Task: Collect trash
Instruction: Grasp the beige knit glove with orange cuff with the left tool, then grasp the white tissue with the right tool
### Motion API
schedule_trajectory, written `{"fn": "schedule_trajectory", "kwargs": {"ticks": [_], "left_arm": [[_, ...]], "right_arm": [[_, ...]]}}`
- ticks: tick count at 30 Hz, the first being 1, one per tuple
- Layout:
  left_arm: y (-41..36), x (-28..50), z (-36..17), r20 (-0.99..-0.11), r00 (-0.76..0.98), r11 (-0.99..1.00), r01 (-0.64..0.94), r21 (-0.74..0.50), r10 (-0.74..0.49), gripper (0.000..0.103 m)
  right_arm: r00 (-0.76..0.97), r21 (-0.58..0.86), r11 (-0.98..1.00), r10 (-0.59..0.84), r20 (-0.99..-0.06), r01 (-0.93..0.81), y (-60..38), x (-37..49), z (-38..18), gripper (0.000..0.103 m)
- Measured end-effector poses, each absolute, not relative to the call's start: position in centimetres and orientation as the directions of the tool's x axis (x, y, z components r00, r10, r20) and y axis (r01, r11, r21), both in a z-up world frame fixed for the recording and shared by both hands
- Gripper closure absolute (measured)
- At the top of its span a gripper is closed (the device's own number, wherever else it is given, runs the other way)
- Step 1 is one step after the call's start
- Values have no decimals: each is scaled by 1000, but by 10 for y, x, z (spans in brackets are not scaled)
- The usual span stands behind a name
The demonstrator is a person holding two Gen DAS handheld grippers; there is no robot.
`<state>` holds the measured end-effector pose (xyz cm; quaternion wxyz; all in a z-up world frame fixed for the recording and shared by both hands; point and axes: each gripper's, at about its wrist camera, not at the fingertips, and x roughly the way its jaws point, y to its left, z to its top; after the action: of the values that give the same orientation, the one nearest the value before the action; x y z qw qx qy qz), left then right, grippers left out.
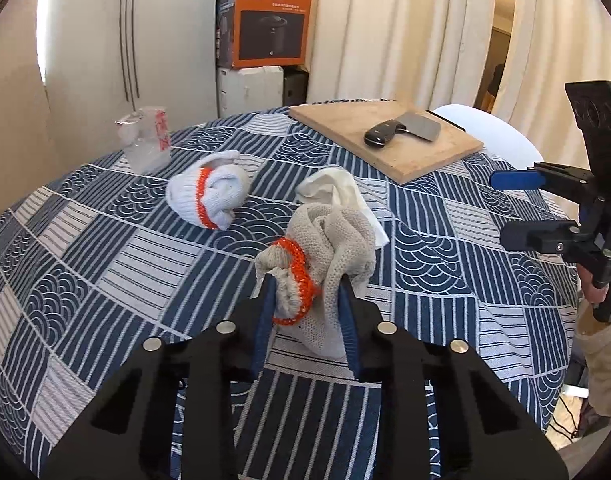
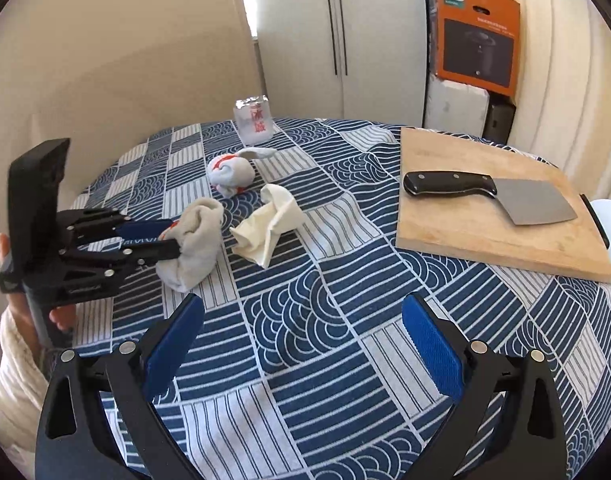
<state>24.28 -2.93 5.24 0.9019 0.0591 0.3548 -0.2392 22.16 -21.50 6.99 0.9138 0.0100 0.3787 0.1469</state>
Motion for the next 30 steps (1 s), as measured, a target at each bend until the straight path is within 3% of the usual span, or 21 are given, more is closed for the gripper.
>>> {"fn": "schedule_trajectory", "kwargs": {"ticks": [10, 21, 30], "left_arm": [[-8, 239, 65, -626, 694, 915, 396, -80, -356, 73], [7, 243, 63, -632, 741, 958, 288, -7, -228, 73], [15, 250, 59, -647, 736, 967, 254, -10, -199, 73]], "right_arm": [[651, 113, 959, 260, -713, -259, -195, 244, 69, 8], [617, 107, 953, 266, -741, -283, -164, 287, 61, 8], [600, 131, 954, 272, -752, -268, -154, 322, 47, 9]]}}
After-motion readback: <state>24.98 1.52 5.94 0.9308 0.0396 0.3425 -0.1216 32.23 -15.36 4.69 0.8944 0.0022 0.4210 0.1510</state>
